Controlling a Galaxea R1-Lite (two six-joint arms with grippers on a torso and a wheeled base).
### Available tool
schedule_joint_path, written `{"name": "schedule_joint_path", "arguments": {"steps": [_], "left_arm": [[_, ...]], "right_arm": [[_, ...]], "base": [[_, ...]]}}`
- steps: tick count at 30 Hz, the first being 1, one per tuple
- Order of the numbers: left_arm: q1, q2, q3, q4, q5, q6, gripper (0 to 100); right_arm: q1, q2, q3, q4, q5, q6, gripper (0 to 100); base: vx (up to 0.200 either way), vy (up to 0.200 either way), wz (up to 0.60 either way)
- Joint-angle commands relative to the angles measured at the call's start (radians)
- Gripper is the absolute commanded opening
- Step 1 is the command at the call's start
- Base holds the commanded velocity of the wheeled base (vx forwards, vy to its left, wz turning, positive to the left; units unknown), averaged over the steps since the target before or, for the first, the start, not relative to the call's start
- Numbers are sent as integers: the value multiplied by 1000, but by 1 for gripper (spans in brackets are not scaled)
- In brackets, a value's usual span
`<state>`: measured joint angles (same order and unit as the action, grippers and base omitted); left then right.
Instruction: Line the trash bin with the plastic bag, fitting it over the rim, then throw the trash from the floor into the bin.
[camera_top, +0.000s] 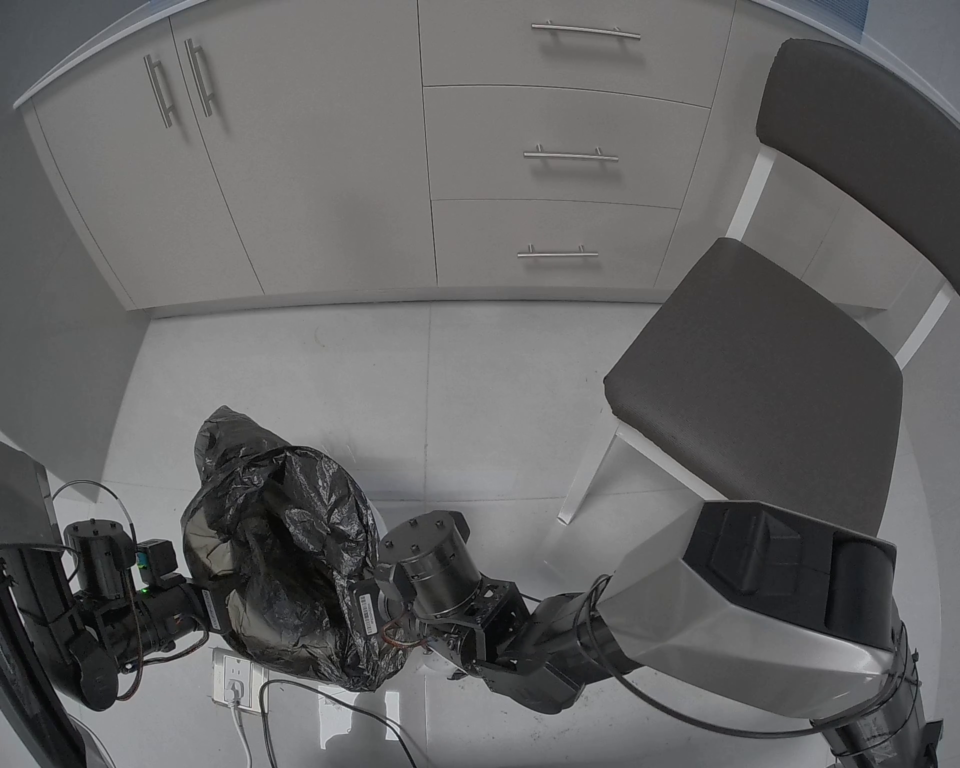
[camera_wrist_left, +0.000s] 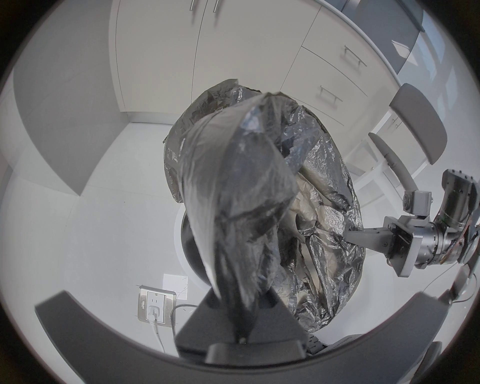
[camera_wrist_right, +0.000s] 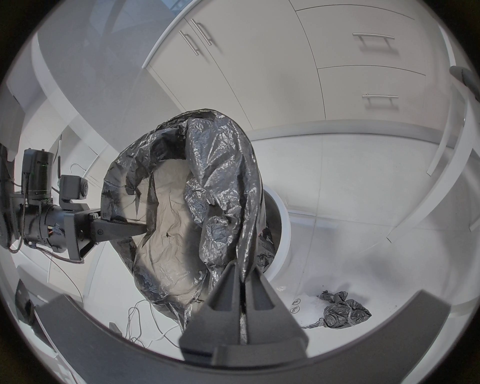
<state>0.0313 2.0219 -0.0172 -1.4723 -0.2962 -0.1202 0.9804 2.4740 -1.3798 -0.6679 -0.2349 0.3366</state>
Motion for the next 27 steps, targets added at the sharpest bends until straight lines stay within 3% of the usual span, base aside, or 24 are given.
{"name": "schedule_joint_path", "arguments": {"steps": [1, 5, 20, 21, 24, 26, 27], "left_arm": [[1, 26, 17, -2, 9, 11, 0], [4, 52, 17, 0, 43, 44, 0], [7, 54, 17, -2, 43, 39, 0], [7, 57, 17, -2, 42, 37, 0], [7, 60, 17, -2, 45, 40, 0], [9, 61, 17, -2, 46, 42, 0], [15, 61, 17, -2, 51, 44, 0]], "right_arm": [[3, 8, -15, 4, -6, -5, 0], [0, 11, -31, 14, -29, -42, 0], [20, 20, -19, -30, -55, -103, 0], [30, 22, -5, -42, -55, -153, 0], [35, 26, -2, -44, -58, -180, 0], [35, 29, -4, -44, -66, -180, 0], [34, 34, -10, -44, -104, -185, 0]], "base": [[0, 0, 0], [0, 0, 0], [0, 0, 0], [0, 0, 0], [0, 0, 0], [0, 0, 0], [0, 0, 0]]}}
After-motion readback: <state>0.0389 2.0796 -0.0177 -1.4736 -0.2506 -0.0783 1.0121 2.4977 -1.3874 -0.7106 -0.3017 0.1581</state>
